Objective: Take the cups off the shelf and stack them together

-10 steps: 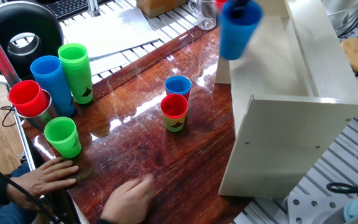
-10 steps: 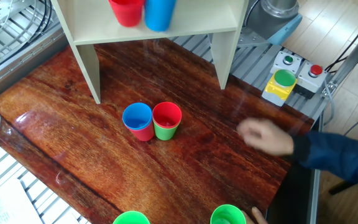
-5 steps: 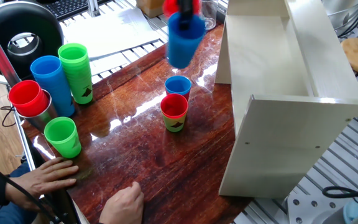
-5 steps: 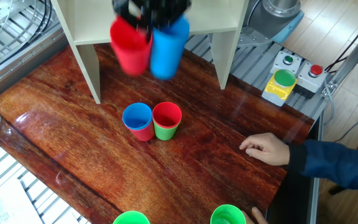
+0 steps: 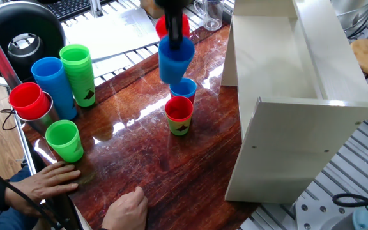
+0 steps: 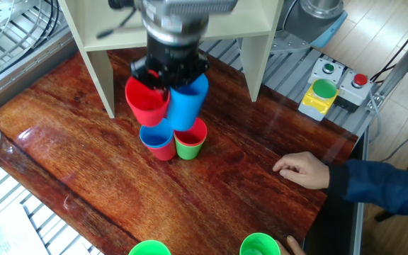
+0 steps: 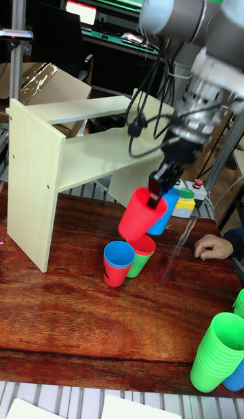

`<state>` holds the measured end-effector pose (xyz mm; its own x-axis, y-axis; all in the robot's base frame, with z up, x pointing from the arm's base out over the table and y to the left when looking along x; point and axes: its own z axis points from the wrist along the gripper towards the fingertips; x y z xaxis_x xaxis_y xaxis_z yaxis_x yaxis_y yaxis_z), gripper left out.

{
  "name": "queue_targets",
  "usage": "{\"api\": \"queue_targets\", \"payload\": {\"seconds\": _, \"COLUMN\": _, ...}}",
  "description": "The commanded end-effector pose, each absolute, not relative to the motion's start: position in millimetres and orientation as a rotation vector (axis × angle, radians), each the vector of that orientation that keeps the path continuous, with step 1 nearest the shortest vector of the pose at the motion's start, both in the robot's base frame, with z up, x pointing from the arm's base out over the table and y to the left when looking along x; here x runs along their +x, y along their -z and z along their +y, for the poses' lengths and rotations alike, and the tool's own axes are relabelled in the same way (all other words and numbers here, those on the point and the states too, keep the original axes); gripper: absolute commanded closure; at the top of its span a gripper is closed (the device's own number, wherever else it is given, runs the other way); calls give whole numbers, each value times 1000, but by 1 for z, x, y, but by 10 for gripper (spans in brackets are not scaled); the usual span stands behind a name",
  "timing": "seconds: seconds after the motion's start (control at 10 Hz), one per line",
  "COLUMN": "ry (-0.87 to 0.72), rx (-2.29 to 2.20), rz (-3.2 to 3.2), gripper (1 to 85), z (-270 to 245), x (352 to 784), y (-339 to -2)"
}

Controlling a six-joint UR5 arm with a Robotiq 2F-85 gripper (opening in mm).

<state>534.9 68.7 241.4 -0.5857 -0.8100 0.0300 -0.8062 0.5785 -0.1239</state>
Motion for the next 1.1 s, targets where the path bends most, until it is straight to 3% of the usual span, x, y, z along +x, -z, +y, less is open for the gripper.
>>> {"api": "queue_targets", "payload": {"seconds": 0.0, "ry": 124, "rx": -1419, "rz": 2761, "gripper": 843, "z": 68, "x": 517, "y": -199}}
{"api": "queue_targets", "payload": {"seconds": 1.0, "ry": 135, "rx": -1388, "rz": 2715, "gripper": 843, "z": 68, "x": 510, "y": -163}}
